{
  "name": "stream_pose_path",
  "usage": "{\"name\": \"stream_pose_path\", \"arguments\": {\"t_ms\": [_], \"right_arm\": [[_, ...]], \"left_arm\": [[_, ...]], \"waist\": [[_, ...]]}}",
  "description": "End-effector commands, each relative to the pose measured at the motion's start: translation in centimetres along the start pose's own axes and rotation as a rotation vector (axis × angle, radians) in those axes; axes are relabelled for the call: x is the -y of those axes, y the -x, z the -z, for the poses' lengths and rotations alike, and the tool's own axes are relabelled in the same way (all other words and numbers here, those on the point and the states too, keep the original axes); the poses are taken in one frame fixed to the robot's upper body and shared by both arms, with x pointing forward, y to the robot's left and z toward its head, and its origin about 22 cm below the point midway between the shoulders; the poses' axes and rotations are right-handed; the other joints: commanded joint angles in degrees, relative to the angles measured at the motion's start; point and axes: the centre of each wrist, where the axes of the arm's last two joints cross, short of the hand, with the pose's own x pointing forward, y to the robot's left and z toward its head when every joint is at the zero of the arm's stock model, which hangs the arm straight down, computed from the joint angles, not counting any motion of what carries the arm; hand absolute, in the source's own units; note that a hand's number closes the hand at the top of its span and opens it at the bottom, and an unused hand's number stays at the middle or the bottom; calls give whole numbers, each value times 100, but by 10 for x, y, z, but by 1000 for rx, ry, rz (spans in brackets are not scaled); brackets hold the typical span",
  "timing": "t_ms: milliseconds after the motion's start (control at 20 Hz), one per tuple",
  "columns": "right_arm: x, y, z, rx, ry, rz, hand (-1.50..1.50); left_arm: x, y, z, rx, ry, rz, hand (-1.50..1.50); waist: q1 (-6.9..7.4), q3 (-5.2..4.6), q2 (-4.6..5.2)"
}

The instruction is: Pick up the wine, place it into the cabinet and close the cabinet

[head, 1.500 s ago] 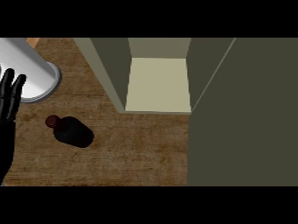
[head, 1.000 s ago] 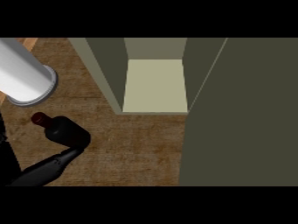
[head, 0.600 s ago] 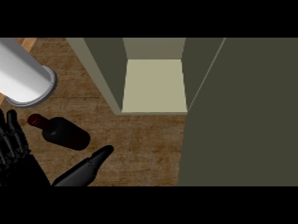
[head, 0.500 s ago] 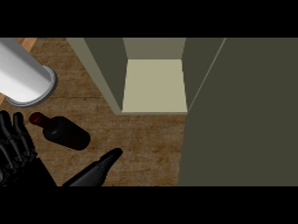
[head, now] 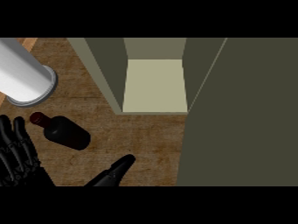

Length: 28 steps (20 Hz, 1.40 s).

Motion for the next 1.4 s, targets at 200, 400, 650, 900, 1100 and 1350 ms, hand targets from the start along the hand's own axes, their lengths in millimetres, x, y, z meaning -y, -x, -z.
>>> {"name": "stream_pose_path", "arguments": {"t_ms": [200,400,650,900,1100,1350], "right_arm": [[4,-37,-22,36,-23,24,-150],[-4,-43,-11,26,-20,40,-150],[-2,-52,-16,41,-16,24,-150],[-8,-59,-13,36,-3,15,-150],[2,-65,-6,43,-16,-10,-150],[-6,-72,-19,27,-9,23,-150]], "left_arm": [[18,-7,24,-48,-54,5,-150],[18,2,36,-59,-66,34,-150],[17,5,37,-54,-121,29,-150],[10,19,34,-66,-159,54,-150],[2,40,32,-78,-186,89,-150],[-16,46,36,-122,-183,96,-150]], "waist": [[-58,2,3],[-34,-6,7],[-35,-4,-2],[-30,-9,-4],[-33,-9,0],[-59,-13,-15]]}}
